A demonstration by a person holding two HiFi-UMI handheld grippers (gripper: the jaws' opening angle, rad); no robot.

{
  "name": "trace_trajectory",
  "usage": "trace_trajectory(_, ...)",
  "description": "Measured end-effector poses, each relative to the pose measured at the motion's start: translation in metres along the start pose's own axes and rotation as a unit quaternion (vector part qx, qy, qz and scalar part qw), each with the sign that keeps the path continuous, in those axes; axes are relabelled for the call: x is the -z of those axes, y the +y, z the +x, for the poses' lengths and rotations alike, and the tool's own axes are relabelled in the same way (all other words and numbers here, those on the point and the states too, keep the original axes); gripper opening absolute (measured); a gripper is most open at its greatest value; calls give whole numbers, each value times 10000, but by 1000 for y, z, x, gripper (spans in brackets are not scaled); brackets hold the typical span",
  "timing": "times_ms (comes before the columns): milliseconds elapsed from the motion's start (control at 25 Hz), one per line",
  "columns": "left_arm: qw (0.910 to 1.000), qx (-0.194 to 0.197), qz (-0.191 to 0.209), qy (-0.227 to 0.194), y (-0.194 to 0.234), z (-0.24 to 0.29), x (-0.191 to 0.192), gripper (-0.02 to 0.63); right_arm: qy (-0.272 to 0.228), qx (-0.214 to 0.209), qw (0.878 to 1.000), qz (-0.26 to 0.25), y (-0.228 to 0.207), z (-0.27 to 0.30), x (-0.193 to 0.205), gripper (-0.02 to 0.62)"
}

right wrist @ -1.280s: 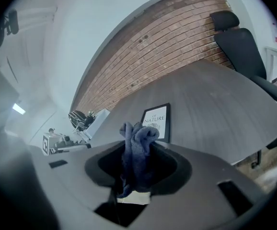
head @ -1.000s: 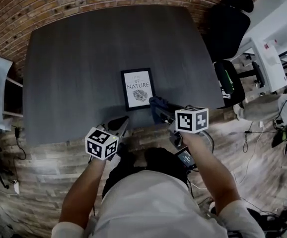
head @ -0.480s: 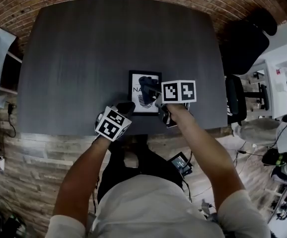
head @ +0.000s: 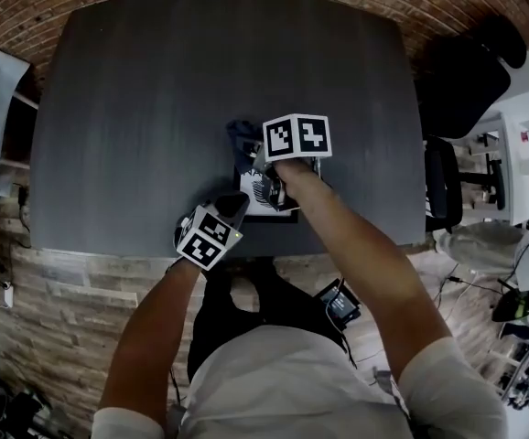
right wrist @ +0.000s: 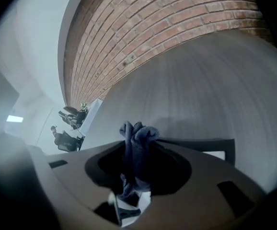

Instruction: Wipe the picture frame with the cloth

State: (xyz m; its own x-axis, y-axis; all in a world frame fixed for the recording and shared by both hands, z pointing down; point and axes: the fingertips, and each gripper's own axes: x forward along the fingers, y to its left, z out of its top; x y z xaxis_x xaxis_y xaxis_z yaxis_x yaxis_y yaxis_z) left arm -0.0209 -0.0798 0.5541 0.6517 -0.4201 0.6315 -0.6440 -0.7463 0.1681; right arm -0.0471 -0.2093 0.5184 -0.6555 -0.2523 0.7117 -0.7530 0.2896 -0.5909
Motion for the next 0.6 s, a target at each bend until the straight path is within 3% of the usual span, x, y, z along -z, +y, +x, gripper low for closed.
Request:
trace_trajectory(80,10000,22,1,-3,-1,1,-1,8,-14,-46,9999,134,0,8,-2,140)
trace_trajectory(280,9997,135,-202,22,2,-1,-8,6,8,302,9993,-215,-19,16,3,135)
trace_trajectory(600,9994,-33,-339,-27,9,-2,-4,6,-14,541,9983,-228,-43,4,8,135)
